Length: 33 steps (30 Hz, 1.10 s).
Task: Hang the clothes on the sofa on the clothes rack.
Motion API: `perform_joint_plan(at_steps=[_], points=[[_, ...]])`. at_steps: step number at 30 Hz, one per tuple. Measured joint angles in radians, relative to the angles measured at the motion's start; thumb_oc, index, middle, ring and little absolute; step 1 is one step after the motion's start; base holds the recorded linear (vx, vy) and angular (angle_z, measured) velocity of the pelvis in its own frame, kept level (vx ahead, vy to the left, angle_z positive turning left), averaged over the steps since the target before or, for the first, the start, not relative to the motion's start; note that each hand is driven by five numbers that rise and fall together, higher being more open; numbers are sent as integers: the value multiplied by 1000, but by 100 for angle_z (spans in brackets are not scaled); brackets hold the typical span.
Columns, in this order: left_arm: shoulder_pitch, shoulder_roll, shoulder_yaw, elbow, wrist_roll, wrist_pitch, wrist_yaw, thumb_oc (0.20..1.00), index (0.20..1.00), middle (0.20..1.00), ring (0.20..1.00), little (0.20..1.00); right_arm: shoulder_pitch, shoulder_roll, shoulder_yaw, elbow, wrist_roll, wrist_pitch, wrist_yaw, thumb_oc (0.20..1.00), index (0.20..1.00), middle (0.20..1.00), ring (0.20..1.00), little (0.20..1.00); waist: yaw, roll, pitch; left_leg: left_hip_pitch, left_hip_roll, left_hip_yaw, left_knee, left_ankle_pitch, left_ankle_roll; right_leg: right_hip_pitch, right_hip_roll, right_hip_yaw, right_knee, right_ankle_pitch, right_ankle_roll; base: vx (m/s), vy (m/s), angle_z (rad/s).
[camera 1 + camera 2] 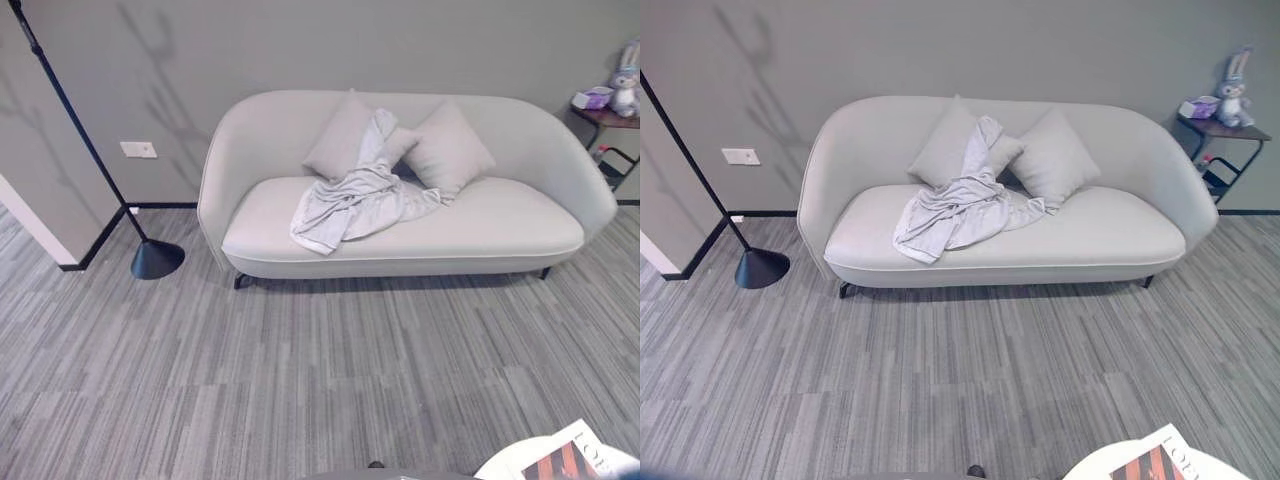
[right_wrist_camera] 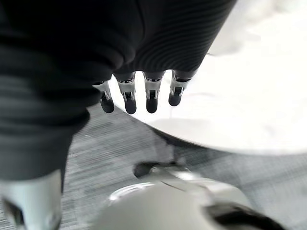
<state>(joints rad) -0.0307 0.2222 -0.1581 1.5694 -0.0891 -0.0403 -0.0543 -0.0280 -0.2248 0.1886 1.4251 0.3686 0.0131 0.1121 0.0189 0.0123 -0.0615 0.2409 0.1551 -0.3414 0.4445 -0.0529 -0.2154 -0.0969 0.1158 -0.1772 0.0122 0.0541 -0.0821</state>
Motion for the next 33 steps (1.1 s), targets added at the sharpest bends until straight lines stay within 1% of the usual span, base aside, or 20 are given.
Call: perform_joint_plan(at_steps=[2, 3, 4, 5, 6, 8, 9, 12, 13, 16, 19, 22, 23, 25, 26, 27, 29, 30, 32, 33], points=[[-23, 4, -1, -40, 0, 6, 14, 1000, 1000, 1000, 1000, 1000, -19, 2, 0, -7, 4, 1, -16, 1000, 1000, 1000, 1000, 1000, -2, -20, 15, -131, -21, 56, 243, 191, 33, 55, 11, 3, -30, -47, -31, 280, -195, 25], [-22, 7, -1, -47, 0, -1, 16, 1000, 1000, 1000, 1000, 1000, -23, 7, 3, 13, 4, -2, -22, 1000, 1000, 1000, 1000, 1000, 13, -41, 28, -174, -18, 84, 324, 203, 48, 70, 8, 15, -34, -35, -24, 372, -206, -9], [-34, 18, -17, -89, 0, 1, 24, 1000, 1000, 1000, 1000, 1000, -57, 24, 19, 20, 4, 2, -36, 1000, 1000, 1000, 1000, 1000, 44, -77, 46, -284, -13, 150, 424, 104, 163, 97, -1, 43, -47, -65, -62, 373, -89, -54], [-60, 35, -73, -132, -11, -11, 35, 1000, 1000, 1000, 1000, 1000, -103, 40, 41, 28, 3, -3, -45, 1000, 1000, 1000, 1000, 1000, 75, -141, 93, -423, -10, 234, 424, -1, 218, 124, -44, 65, -63, -54, -57, 421, 55, -61], [-66, 52, -82, -148, -17, -20, 38, 1000, 1000, 1000, 1000, 1000, -121, 41, 44, 25, 3, -9, -46, 1000, 1000, 1000, 1000, 1000, 89, -168, 98, -467, -17, 250, 322, -25, 207, 146, -63, 80, -91, -53, -54, 316, 122, -49], [-70, 51, -65, -158, -23, -24, 36, 1000, 1000, 1000, 1000, 1000, -151, 26, 39, 18, 2, -11, -58, 1000, 1000, 1000, 1000, 1000, 98, -153, 120, -529, -48, 245, 170, -46, 173, 194, -80, 80, -108, -70, -16, 277, 113, -9], [-86, 33, -66, -156, -49, -25, 34, 1000, 1000, 1000, 1000, 1000, -150, 0, 41, 19, 1, -14, -64, 1000, 1000, 1000, 1000, 1000, 96, -124, 137, -539, -96, 250, -41, -30, 158, 233, -93, 66, -107, -86, 7, 399, 135, -1], [-82, -3, -54, -112, -70, -25, 32, 1000, 1000, 1000, 1000, 1000, -142, -22, 77, 18, -15, -17, -67, 1000, 1000, 1000, 1000, 1000, 95, -49, 140, -521, -176, 280, -383, 60, 154, 299, -94, 56, -108, -158, 27, 341, 96, 9], [-65, -12, -41, -119, -71, -25, 31, 1000, 1000, 1000, 1000, 1000, -141, -19, 76, 18, -16, -21, -65, 1000, 1000, 1000, 1000, 1000, 120, -24, 141, -516, -190, 280, -434, 85, 160, 321, -92, 78, -104, -164, 55, 483, 118, -27], [-18, -4, -27, -102, -111, -22, 29, 1000, 1000, 1000, 1000, 1000, -135, 45, 76, 23, -16, -25, -63, 1000, 1000, 1000, 1000, 1000, 153, -64, 134, -425, -251, 298, -490, 161, 170, 361, -166, 132, -81, -230, 100, 591, 184, -63], [1, 21, 42, -101, -175, -23, 20, 1000, 1000, 1000, 1000, 1000, -110, 90, 75, 21, -27, -28, -61, 1000, 1000, 1000, 1000, 1000, 208, -79, 132, -401, -256, 333, -336, 83, 284, 376, -171, 159, 25, -235, 121, 498, 217, -75], [-33, 39, 51, -97, -174, -28, 20, 1000, 1000, 1000, 1000, 1000, -102, 93, 70, 23, -56, -27, -57, 1000, 1000, 1000, 1000, 1000, 204, -116, 116, -355, -264, 340, -350, 50, 308, 371, -183, 175, 74, -212, 146, 455, 261, -8], [-49, 41, 41, -86, -172, -31, 16, 1000, 1000, 1000, 1000, 1000, -77, 88, 60, 17, -65, -28, -55, 1000, 1000, 1000, 1000, 1000, 206, -141, 100, -299, -265, 338, -390, 62, 330, 370, -182, 168, 130, -188, 189, 640, 488, -13], [-65, 28, 0, -82, -145, -27, 17, 1000, 1000, 1000, 1000, 1000, -81, 76, 52, 18, -76, -24, -56, 1000, 1000, 1000, 1000, 1000, 193, -106, 111, -223, -248, 341, -448, 53, 343, 269, -178, 157, 409, -169, 240, 380, 378, -14], [-56, 21, -53, -84, -111, -25, 12, 1000, 1000, 1000, 1000, 1000, -84, 63, 39, 7, -77, -26, -64, 1000, 1000, 1000, 1000, 1000, 151, -74, 110, -172, -243, 323, -466, 50, 360, 124, -205, 101, 718, -33, 305, 210, 255, 22], [-43, 24, -77, -88, -93, -26, 13, 1000, 1000, 1000, 1000, 1000, -72, 62, 42, 7, -81, -25, -65, 1000, 1000, 1000, 1000, 1000, 135, -81, 96, -149, -248, 318, -470, 47, 365, 83, -225, 86, 831, -15, 302, 288, 278, 49], [-54, 23, -83, -117, -82, -33, 22, 1000, 1000, 1000, 1000, 1000, -76, 64, 66, -5, -97, -16, -72, 1000, 1000, 1000, 1000, 1000, 132, -65, 83, -133, -263, 290, -435, -19, 415, 5, -238, 88, 869, -11, 290, 280, 229, 43], [-52, 18, -140, -130, -53, -23, 30, 1000, 1000, 1000, 1000, 1000, -87, 56, 107, -85, -119, -30, -91, 1000, 1000, 1000, 1000, 1000, 92, -22, 82, -119, -258, 254, -428, -13, 406, -64, -289, -22, 977, -78, 211, 334, 10, 44], [-58, 2, -155, -150, -39, -22, 43, 1000, 1000, 1000, 1000, 1000, -101, 49, 118, -195, -155, -26, -105, 1000, 1000, 1000, 1000, 1000, 91, 24, 83, -99, -239, 206, -428, -28, 411, -166, -246, -43, 894, -149, 172, 405, -78, 32], [-56, 5, -154, -168, -36, -21, 48, 1000, 1000, 1000, 1000, 1000, -92, 28, 125, -309, -183, -12, -122, 1000, 1000, 1000, 1000, 1000, 81, 45, 96, -92, -220, 177, -440, -33, 394, -173, -206, -45, 740, -191, 153, 246, -146, 56]])
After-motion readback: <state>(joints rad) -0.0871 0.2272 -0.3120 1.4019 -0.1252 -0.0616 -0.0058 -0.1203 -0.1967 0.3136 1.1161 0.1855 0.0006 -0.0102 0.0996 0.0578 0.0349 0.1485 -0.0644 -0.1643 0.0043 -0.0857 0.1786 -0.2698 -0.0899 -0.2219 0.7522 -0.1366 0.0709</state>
